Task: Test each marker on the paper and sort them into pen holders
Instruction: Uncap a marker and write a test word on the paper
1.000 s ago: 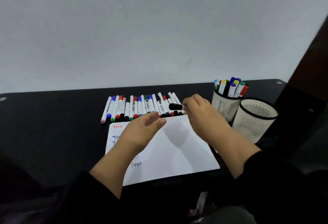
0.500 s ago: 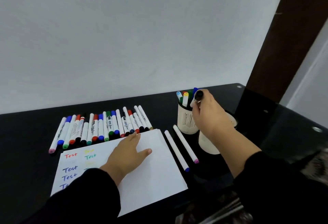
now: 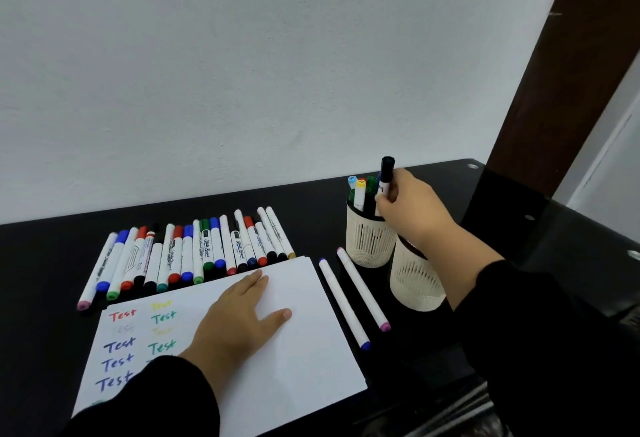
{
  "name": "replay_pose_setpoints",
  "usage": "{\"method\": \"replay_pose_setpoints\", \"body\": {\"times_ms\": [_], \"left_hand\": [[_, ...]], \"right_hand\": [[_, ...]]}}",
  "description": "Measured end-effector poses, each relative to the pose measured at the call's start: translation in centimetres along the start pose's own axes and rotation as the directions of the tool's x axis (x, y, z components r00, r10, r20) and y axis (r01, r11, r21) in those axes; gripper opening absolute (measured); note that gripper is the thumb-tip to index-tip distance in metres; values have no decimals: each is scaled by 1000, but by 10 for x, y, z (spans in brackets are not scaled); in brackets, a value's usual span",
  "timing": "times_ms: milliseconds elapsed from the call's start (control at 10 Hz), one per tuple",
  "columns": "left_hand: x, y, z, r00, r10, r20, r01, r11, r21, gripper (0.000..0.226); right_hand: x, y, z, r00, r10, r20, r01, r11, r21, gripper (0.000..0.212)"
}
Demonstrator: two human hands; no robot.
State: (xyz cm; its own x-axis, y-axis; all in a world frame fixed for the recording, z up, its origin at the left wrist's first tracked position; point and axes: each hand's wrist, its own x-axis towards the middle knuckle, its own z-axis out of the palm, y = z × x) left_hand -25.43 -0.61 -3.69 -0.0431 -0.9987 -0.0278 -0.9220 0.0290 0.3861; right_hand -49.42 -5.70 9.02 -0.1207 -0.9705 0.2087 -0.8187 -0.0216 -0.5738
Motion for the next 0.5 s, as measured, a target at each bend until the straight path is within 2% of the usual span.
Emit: {"method": "replay_pose_setpoints", "body": {"times_ms": [100,200,300,500], "left_hand": [[0,0,0,1000,0,-6,0,1000,-12,75],[0,0,0,1000,-2,-7,2,1000,-13,76],[0,-1,1,1000,-2,-3,2,1000,-7,76],[1,-2,2,1000,-3,1,3,1000,-16,76]], "right_hand": [[4,2,1,1000,-2,-5,2,1000,-14,35],[1,2,5,997,-49,-52,46,997,-61,64],[-1,3,8,993,-112,-38,106,986,-131,67],[1,2,4,989,-141,-54,132,981,-143,38]]}}
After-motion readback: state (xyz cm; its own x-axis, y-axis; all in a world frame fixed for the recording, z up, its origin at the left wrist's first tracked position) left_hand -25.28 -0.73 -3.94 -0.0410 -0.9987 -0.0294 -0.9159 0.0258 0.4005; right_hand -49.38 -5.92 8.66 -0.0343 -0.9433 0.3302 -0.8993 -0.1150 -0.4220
